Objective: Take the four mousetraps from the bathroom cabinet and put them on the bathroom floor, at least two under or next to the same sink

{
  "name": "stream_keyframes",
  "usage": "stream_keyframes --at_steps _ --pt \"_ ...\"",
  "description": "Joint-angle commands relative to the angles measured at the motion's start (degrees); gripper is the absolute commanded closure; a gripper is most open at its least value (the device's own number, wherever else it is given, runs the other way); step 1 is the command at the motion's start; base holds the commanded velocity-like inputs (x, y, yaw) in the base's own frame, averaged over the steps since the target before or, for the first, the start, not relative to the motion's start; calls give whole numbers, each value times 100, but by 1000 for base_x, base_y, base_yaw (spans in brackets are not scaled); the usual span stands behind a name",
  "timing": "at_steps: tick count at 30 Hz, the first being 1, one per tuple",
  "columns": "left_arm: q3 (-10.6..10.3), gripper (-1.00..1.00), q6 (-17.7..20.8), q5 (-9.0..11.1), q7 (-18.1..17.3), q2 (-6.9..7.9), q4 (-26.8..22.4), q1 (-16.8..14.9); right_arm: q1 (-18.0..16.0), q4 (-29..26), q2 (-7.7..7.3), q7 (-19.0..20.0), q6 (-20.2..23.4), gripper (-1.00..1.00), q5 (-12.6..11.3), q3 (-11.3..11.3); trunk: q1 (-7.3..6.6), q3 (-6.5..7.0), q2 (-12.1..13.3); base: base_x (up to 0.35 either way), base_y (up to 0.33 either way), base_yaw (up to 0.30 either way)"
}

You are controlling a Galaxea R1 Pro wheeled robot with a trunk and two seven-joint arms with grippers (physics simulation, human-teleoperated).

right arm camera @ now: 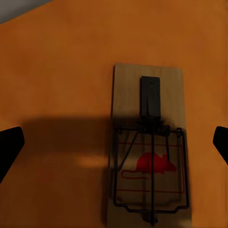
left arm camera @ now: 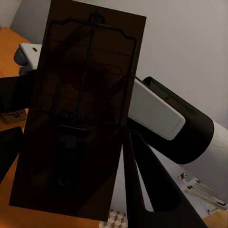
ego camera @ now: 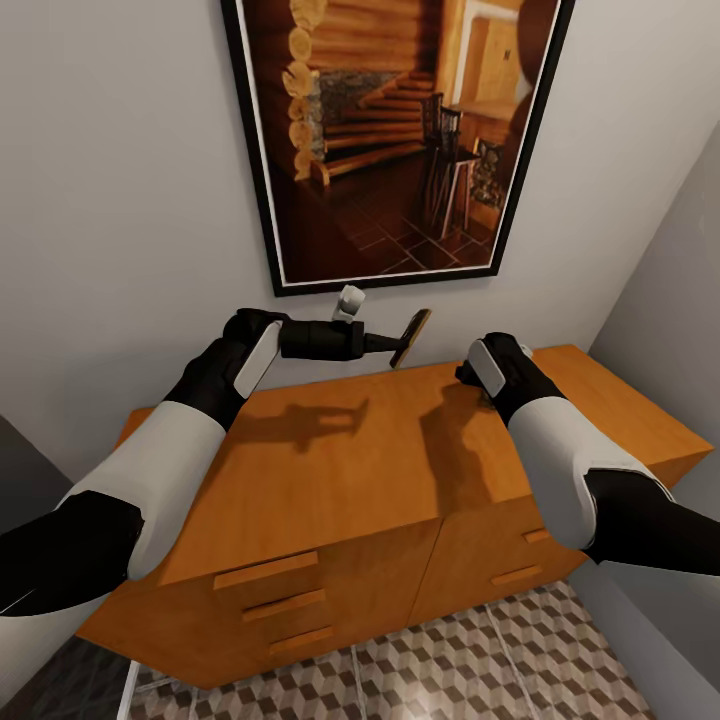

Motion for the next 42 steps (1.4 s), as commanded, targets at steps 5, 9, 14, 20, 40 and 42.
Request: stream_keyframes --at_steps 5,9,14,20,40,42 --pt "-7 100 5 7 -5 1 1 -5 -3 -7 0 -51 10 -100 -61 -12 0 -5 -3 0 0 0" --pt "-7 100 4 7 -4 0 1 -5 -3 -2 -1 -51 18 -100 -61 -12 0 -5 -3 -2 -24 0" --pt "-7 100 0 7 -4 0 1 -5 -3 0 -1 -51 33 -100 -61 -12 0 -5 -3 -82 -139 0" --pt "-7 100 3 7 -5 2 1 -5 -3 1 -1 -51 48 -100 -56 -12 0 -5 -3 -86 -121 0" --pt "-7 100 4 7 -5 6 1 -5 -3 10 3 -51 52 -100 -43 -12 0 -5 -3 -7 -9 0" --pt "-7 100 4 7 -4 6 1 -5 -3 10 3 -50 52 -100 -46 -12 0 -5 -3 0 0 0"
